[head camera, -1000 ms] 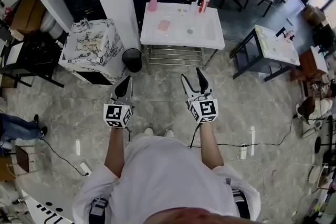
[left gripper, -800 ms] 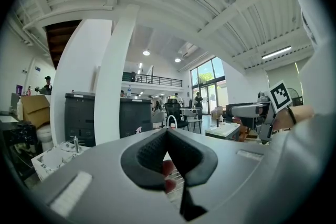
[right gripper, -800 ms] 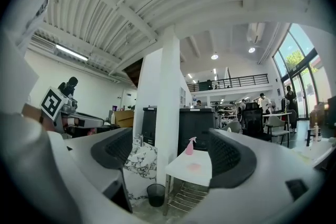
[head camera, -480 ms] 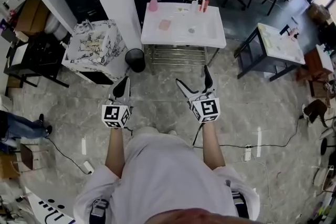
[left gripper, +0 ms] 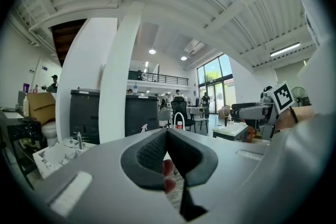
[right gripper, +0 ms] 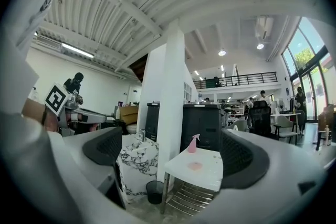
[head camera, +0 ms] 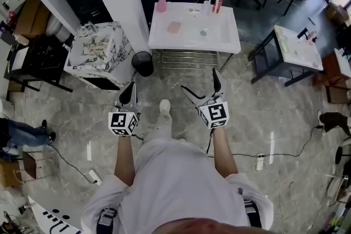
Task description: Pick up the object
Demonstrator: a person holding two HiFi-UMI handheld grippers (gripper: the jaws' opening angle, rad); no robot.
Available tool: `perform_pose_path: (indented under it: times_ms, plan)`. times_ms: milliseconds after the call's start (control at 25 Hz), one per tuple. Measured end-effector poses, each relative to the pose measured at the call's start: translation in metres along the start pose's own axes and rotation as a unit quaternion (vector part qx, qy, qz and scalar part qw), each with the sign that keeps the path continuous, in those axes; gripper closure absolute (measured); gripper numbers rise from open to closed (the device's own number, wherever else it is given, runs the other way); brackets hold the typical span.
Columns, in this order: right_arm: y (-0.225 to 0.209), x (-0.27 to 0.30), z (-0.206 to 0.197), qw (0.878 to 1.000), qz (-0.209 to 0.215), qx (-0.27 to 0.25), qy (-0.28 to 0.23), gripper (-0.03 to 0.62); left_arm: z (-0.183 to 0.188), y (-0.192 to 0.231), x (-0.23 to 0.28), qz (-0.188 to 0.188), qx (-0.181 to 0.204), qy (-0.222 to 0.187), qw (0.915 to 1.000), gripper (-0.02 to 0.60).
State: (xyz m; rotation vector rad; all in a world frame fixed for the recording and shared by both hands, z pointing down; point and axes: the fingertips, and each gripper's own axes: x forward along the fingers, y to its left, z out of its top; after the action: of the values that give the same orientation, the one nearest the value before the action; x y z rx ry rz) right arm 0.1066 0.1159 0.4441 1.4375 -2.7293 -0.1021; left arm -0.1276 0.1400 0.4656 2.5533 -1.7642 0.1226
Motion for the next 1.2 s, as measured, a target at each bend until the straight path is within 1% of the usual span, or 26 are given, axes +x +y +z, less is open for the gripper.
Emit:
perform_pose_path:
  times_ms: [160, 400, 560, 760, 880, 1000, 1080, 1200]
  plan:
    - [-0.017, 0.049, -0.009, 1.0, 0.001, 0.001, 0.015, 0.023, -0.009, 0.03, 0.049, -0.004, -0.016, 0.002, 0.9999, 0.586]
    - [-0.051, 0.148, -0.014, 1.0, 0.0, 0.002, 0.031, 0.023, -0.004, 0.096, 0.146, -0.006, -0.032, -0.01, 0.9994, 0.586]
    - [-0.08, 0.218, -0.017, 0.999, -0.013, 0.015, 0.042, 0.023, 0.005, 0.134, 0.215, -0.024, -0.033, -0.01, 0.9991, 0.586]
    - [-0.105, 0.291, -0.019, 0.998, -0.026, 0.031, 0.054, 0.023, 0.017, 0.172, 0.283, -0.052, -0.029, -0.009, 0.9982, 0.586]
    - [-0.12, 0.322, -0.021, 0.997, -0.027, 0.037, 0.062, 0.023, 0.02, 0.184, 0.311, -0.057, -0.031, -0.008, 0.9978, 0.586]
    - [-0.139, 0.343, -0.03, 0.996, -0.031, 0.049, 0.072, 0.023, 0.019, 0.188, 0.331, -0.06, -0.037, -0.002, 0.9975, 0.586]
    - [-0.152, 0.355, -0.043, 0.994, -0.032, 0.064, 0.081, 0.026, 0.013, 0.19, 0.341, -0.058, -0.037, 0.006, 0.9976, 0.586]
    - [-0.17, 0.37, -0.069, 0.991, -0.028, 0.084, 0.102, 0.034, 0.004, 0.19, 0.347, -0.043, -0.043, 0.018, 0.998, 0.586]
